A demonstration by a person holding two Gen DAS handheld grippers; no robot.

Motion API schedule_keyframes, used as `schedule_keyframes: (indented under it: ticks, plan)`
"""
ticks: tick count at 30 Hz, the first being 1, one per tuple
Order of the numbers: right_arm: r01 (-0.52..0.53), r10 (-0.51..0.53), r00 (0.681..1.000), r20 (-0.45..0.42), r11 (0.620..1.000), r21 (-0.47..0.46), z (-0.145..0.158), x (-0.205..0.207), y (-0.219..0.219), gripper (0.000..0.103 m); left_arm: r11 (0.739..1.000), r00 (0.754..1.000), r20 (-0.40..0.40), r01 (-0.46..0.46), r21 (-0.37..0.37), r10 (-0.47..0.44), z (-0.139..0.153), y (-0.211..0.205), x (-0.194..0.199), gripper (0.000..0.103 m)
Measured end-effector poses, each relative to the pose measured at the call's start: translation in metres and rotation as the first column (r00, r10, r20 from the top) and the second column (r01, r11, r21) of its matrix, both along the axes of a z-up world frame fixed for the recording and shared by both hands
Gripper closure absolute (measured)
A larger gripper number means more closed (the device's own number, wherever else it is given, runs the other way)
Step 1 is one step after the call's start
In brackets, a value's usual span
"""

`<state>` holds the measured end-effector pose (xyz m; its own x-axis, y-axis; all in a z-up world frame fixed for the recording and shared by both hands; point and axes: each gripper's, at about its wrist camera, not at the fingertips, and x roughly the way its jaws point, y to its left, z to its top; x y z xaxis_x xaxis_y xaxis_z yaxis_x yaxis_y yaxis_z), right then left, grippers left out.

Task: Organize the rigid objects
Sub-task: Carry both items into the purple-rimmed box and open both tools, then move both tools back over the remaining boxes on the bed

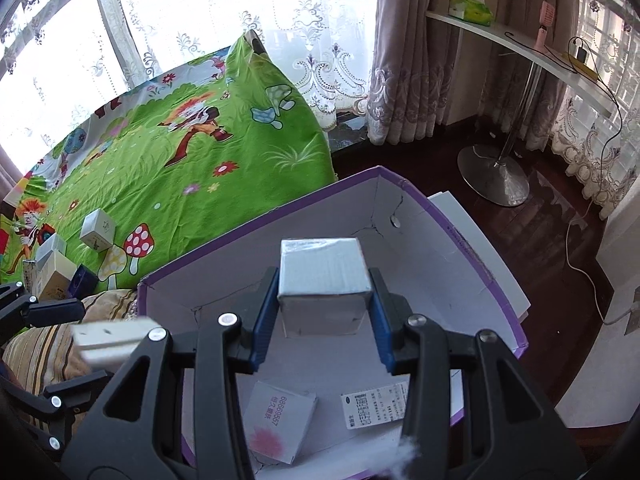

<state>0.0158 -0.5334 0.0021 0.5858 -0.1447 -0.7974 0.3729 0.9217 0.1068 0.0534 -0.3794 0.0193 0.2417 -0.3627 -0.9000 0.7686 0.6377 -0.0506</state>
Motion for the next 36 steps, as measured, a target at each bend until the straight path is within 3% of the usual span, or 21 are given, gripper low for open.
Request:
schedule_keyframes:
  ticks: [6, 11, 23, 29, 36]
  plan:
    - [0.052, -0.052, 0.998, -0.019, 0.999, 0.000, -0.003, -0.002, -0.014, 0.054, 0.999, 0.999, -0.032, -0.026, -0.026, 0.025, 0.001, 0.009, 0.004, 0.030]
    - [0.053, -0.053, 0.999, -0.013, 0.999, 0.013, -0.003, -0.004, -0.017, 0.036, 0.996, 0.997, -0.037, -0.070, -0.049, 0.069, 0.005, 0.024, 0.010, 0.030]
    - [0.019, -0.019, 1.000, 0.001, 1.000, 0.016, 0.009, -0.001, -0.001, 0.033, 0.975, 0.981, -0.059, -0.190, -0.113, 0.184, 0.011, 0.080, 0.019, 0.030]
    - [-0.031, 0.030, 0.999, 0.026, 1.000, 0.006, 0.026, 0.003, 0.020, 0.029, 0.952, 0.964, -0.070, -0.263, -0.154, 0.255, 0.017, 0.120, 0.024, 0.030]
    - [-0.127, 0.126, 0.991, 0.043, 0.992, 0.015, 0.040, 0.016, 0.061, 0.027, 0.900, 0.922, -0.088, -0.388, -0.199, 0.378, 0.022, 0.184, 0.032, 0.030]
